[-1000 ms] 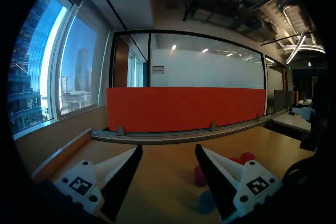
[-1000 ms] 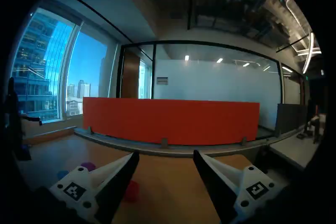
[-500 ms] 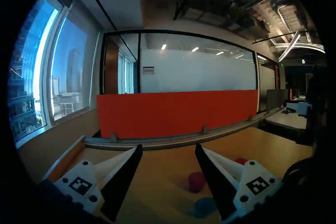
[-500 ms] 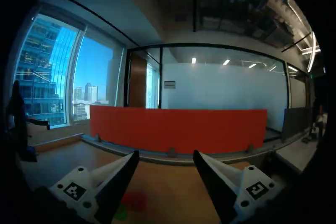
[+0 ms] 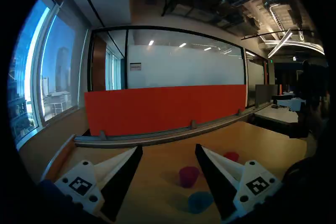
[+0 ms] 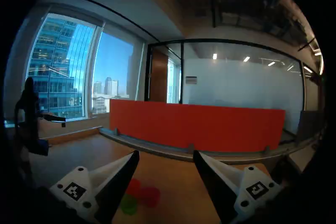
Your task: Pour water
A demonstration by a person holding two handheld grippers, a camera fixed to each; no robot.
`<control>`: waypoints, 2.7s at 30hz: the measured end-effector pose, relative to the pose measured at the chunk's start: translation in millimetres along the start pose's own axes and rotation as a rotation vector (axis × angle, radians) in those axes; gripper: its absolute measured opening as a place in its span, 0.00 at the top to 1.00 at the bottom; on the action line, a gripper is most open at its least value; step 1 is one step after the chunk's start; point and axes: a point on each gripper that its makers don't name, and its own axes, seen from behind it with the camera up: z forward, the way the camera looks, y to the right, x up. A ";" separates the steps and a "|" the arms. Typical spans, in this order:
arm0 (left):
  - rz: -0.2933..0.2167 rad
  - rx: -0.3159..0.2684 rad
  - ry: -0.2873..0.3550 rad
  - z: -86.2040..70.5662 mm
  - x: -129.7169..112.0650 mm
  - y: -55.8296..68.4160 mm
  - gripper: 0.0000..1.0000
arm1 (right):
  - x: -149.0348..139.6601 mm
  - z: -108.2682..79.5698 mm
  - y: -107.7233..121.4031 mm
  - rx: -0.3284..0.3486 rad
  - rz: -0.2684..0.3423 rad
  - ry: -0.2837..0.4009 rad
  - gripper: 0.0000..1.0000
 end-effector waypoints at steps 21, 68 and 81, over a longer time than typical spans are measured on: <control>0.030 -0.149 -0.056 -3.3 -16.6 32.3 0.07 | 2.9 -1.0 -53.0 0.259 -0.021 -0.040 0.01; 0.105 -0.317 -0.309 5.0 -158.8 78.9 0.07 | -154.7 21.4 -75.7 0.405 -0.126 -0.395 0.00; 0.110 -0.333 -0.369 5.4 -196.1 79.3 0.07 | -195.6 27.2 -86.0 0.439 -0.149 -0.451 0.00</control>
